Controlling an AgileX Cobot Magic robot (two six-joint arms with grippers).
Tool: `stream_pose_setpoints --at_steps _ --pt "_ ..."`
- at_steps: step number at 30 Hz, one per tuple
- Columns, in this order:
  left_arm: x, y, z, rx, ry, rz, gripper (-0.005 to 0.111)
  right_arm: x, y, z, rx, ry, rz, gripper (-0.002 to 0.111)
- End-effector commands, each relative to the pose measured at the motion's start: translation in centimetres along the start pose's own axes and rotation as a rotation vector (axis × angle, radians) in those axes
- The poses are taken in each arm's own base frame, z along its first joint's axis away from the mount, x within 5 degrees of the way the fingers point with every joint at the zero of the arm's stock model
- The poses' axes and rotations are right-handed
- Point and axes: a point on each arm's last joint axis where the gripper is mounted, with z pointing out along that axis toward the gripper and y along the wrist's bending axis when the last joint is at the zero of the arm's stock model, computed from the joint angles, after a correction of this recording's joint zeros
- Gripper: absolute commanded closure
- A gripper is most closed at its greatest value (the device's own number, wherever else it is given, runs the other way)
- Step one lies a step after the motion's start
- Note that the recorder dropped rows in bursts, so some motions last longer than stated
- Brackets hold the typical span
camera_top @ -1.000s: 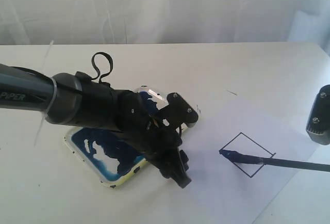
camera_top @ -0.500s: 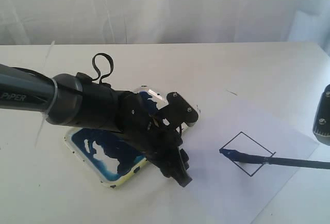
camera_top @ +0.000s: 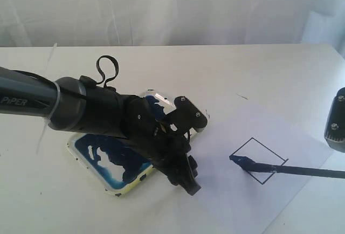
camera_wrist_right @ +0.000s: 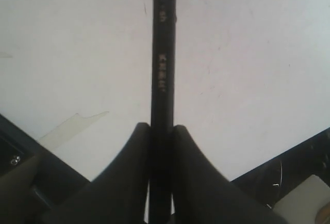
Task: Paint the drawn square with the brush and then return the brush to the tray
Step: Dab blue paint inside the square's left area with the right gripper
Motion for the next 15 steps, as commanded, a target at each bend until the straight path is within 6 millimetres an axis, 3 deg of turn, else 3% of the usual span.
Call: stream_pose_setpoints --at_steps 1,15 --pt "0.90 -0.41 0.64 0.027 0.052 -0.016 0.048 0.11 -0.07 0.28 -0.004 0.022 0.077 0.108" --pt "0.96 -0.46 0.63 0.033 0.059 -0.016 0.048 -0.74 -0.49 1.02 -0.013 -0.005 0.172 0.108"
